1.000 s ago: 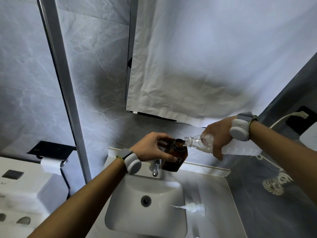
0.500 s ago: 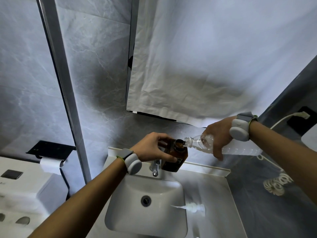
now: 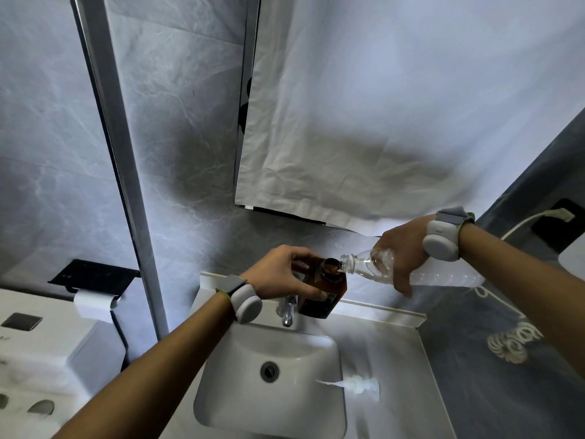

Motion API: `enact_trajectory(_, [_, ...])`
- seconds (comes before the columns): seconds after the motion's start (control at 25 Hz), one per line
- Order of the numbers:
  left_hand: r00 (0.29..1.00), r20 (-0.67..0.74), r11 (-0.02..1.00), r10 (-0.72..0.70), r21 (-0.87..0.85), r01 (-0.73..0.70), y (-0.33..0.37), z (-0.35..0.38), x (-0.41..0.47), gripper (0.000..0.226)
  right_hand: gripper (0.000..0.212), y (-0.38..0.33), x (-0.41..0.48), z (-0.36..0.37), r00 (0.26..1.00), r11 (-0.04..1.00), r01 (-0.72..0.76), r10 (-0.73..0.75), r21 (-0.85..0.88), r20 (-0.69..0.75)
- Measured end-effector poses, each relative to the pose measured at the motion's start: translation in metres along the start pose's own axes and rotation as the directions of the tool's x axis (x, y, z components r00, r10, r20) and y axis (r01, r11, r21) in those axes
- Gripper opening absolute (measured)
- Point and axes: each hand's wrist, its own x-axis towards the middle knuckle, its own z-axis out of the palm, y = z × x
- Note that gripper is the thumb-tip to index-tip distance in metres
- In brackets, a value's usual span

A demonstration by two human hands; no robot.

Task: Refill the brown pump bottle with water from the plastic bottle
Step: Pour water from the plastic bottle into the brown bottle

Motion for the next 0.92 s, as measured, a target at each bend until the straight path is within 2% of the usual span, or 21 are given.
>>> enact_trajectory(0.92, [1.000,0.018,1.000,0.025,0.008,-0.025,0.001,0.000,-0.005,0.059,0.061,-0.011,-0.012,-0.006,0.997,0.995,-0.066,0.068,-0.070,0.033])
